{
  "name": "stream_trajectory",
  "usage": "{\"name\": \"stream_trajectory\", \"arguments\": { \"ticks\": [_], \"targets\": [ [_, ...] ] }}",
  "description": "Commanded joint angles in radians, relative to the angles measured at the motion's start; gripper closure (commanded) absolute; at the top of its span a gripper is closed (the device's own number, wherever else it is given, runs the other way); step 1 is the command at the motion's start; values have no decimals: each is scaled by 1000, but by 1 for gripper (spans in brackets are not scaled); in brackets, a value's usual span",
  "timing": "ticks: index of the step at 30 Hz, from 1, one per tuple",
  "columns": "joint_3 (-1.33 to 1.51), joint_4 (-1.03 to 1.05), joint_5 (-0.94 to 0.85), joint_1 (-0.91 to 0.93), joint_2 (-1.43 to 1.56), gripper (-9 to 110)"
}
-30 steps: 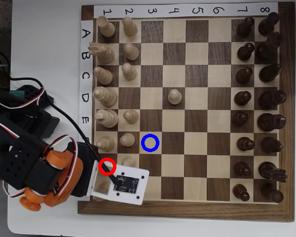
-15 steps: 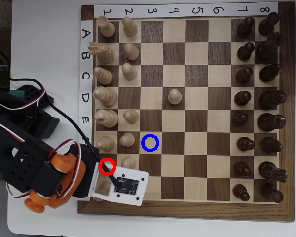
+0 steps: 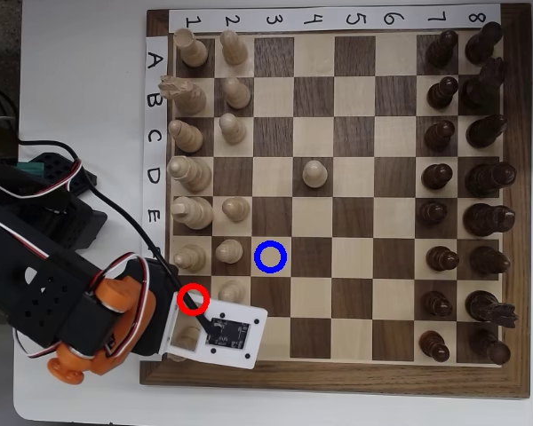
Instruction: Move the piece to destination
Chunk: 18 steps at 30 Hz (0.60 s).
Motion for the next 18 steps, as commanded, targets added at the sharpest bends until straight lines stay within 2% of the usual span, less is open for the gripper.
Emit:
{"name": "stream_trajectory", "arguments": {
  "ticks": [1,18],
  "targets": [
    [-6,-14,3,2,0,83],
    [-11,-14,-2,15,-20,83]
  ]
}}
